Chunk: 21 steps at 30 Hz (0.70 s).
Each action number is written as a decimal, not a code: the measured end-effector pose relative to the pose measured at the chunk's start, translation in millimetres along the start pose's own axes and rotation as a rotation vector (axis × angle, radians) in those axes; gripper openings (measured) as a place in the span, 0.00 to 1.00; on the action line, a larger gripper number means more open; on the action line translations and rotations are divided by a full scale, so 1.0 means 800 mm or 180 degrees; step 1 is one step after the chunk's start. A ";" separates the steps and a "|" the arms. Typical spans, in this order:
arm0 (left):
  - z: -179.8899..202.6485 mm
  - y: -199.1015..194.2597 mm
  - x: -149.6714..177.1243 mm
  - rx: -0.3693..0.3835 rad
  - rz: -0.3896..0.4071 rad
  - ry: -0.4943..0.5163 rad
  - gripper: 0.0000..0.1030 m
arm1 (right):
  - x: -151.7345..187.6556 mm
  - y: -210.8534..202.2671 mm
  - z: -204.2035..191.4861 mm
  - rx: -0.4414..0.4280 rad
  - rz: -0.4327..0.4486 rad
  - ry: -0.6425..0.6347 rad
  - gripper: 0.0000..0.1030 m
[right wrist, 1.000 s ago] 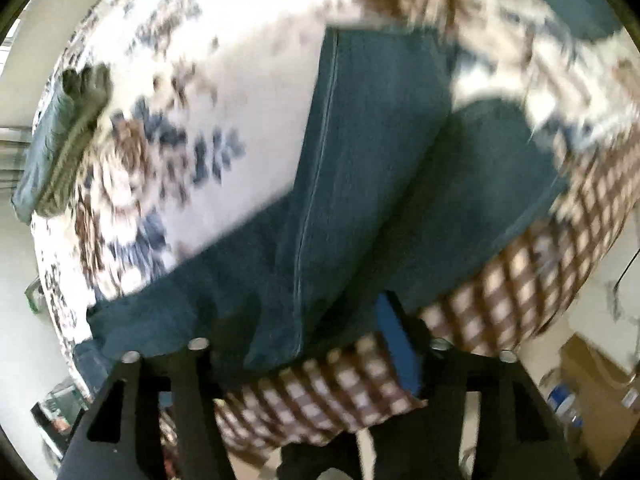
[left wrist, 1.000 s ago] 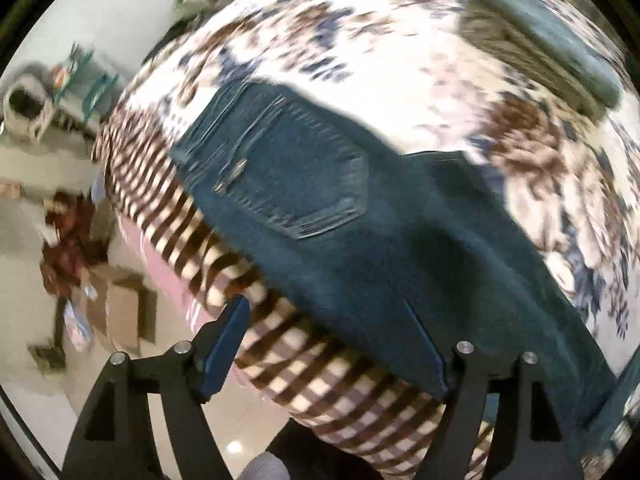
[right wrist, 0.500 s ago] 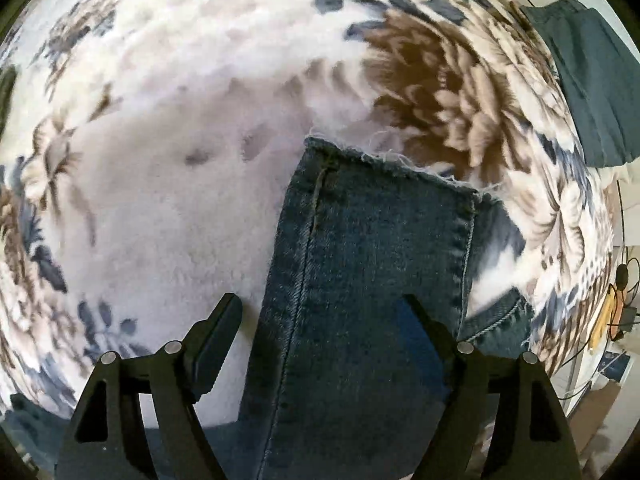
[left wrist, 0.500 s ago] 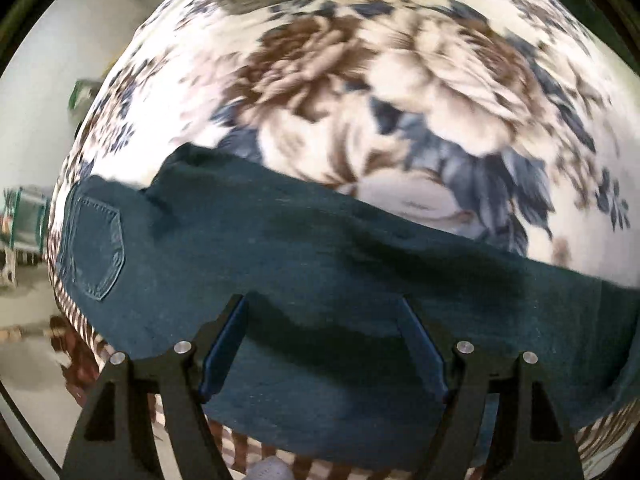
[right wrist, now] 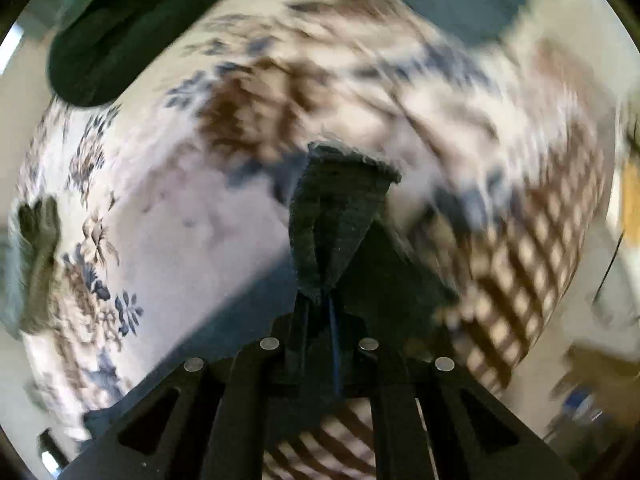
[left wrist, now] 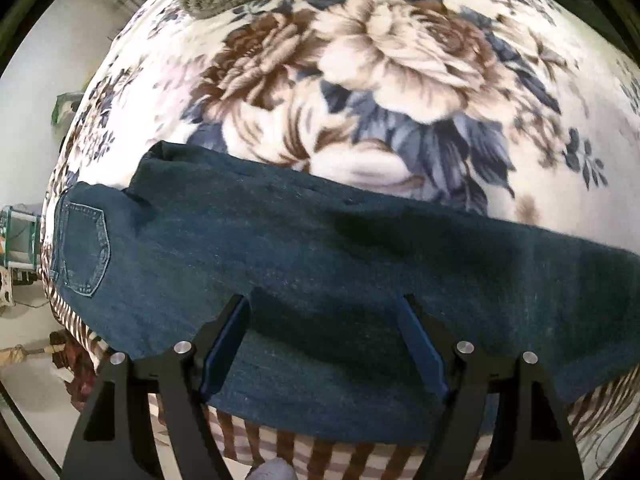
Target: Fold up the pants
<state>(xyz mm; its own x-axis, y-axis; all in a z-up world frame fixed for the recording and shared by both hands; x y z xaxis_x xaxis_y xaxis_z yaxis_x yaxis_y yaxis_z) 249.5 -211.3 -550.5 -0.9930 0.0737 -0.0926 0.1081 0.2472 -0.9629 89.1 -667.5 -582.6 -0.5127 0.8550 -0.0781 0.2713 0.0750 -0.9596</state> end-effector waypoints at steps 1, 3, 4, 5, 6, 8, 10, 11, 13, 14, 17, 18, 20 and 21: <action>0.002 0.001 0.001 0.0002 0.0000 0.0024 0.73 | 0.012 0.008 0.020 -0.0070 -0.0047 0.0132 0.12; 0.007 0.004 0.004 -0.0036 0.0011 0.0099 0.73 | 0.025 0.022 0.047 -0.0160 -0.0075 0.0302 0.12; 0.009 0.006 0.005 -0.0048 0.0015 0.0137 0.73 | 0.027 0.023 0.051 -0.0173 -0.0051 0.0315 0.17; 0.012 0.008 0.007 -0.0059 0.0010 0.0177 0.73 | 0.028 0.023 0.052 -0.0144 0.0011 0.0287 0.24; 0.014 0.009 0.009 -0.0078 0.0005 0.0212 0.73 | 0.036 0.023 0.059 -0.0094 0.0068 0.0246 0.25; 0.019 0.011 0.012 -0.0120 0.0005 0.0294 0.73 | 0.039 0.024 0.054 0.0005 0.0146 0.0156 0.25; 0.022 0.010 0.014 -0.0153 0.0011 0.0365 0.73 | 0.041 0.027 0.044 0.0153 0.0205 0.0036 0.25; 0.024 0.010 0.015 -0.0165 0.0017 0.0396 0.73 | 0.040 0.026 0.041 0.0199 0.0232 -0.0012 0.25; 0.025 0.008 0.016 -0.0183 0.0035 0.0428 0.73 | 0.040 0.029 0.031 0.0303 0.0243 -0.0100 0.25; 0.026 0.008 0.016 -0.0187 0.0037 0.0437 0.73 | 0.040 0.028 0.027 0.0309 0.0255 -0.0122 0.25; 0.028 0.007 0.018 -0.0193 0.0041 0.0446 0.73 | 0.042 0.029 0.023 0.0338 0.0257 -0.0179 0.25; 0.029 0.008 0.019 -0.0189 0.0034 0.0449 0.73 | 0.042 0.028 0.024 0.0320 0.0267 -0.0176 0.25; 0.029 0.009 0.021 -0.0180 0.0037 0.0448 0.73 | 0.044 0.023 0.029 0.0305 0.0336 -0.0139 0.16; 0.029 0.009 0.021 -0.0179 0.0044 0.0452 0.73 | 0.044 0.018 0.031 0.0336 0.0400 -0.0114 0.07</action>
<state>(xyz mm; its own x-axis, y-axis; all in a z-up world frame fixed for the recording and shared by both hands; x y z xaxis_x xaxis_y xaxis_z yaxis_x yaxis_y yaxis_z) 232.3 -230.9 -564.8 -0.9750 0.2124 -0.0652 0.1283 0.2986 -0.9457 54.1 -649.0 -605.6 -0.5094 0.8352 -0.2072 0.2490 -0.0874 -0.9645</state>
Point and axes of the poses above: each gripper's, at about its wrist camera, not at the fingertips, and y roughly the way its jaws point, z to its right, x to its underside, the point moved 2 cm from there along y, roughly the way its jaws point
